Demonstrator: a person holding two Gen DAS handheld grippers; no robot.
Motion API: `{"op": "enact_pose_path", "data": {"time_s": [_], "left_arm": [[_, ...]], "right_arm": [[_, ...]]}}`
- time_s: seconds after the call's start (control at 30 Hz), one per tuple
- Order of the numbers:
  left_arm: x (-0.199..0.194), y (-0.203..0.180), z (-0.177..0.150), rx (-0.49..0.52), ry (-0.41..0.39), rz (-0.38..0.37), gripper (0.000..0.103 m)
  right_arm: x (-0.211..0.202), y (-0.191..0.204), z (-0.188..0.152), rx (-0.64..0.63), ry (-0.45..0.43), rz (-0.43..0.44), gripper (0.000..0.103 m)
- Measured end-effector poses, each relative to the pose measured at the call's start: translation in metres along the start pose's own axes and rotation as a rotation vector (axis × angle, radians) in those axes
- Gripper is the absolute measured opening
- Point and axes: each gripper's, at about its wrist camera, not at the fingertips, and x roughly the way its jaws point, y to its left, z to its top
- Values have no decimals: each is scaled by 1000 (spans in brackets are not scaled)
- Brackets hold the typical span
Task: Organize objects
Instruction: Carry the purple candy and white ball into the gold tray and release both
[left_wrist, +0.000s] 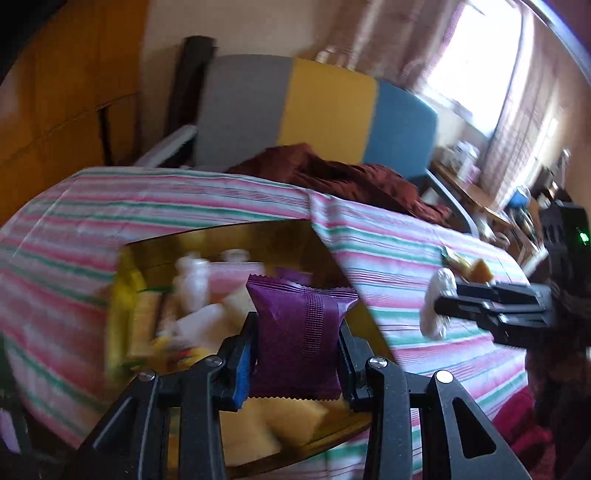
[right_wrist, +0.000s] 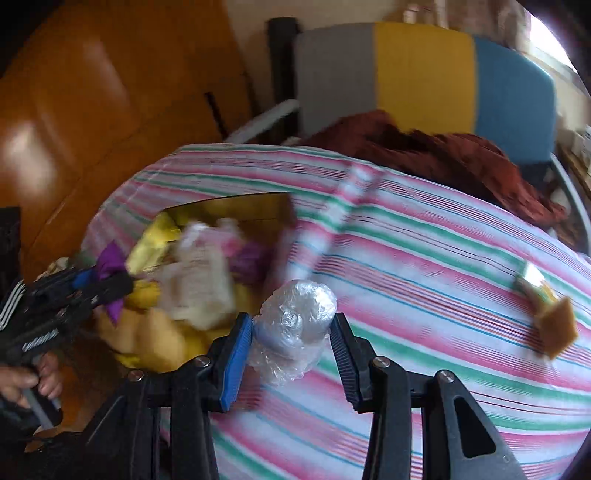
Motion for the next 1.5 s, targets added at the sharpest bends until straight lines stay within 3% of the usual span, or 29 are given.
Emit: {"op": "enact_pose_path", "data": {"time_s": [0.2,0.4,0.83,1.1,1.17,1.2,1.27,1.37,1.5], "left_arm": [[-22,59,-19,-113,-18,66,39],[-25,94,-39,-188,4,89,39],[-25,85,-23,-158,-32,35,39],[-15,71,7,-106,-70,31,39],[-9,68,18,-94,-86,24,47],[-6,67,23,-92,-96,21,60],[3,68,32,-110,-105,36,74],[9,72,35,-148,-93,23,74],[7,74,24,-153,-77,32,75]], "right_arm": [[28,57,-8,-66,49,55,44],[51,78,-25,-65,110,60,44],[61,81,-36,-3,123,56,44],[63,76,-35,26,120,44,46],[65,77,-35,25,123,33,51],[66,78,-35,23,124,30,53],[67,80,-35,19,123,29,64],[65,83,-35,20,106,26,79],[63,83,-35,26,94,31,79]]}}
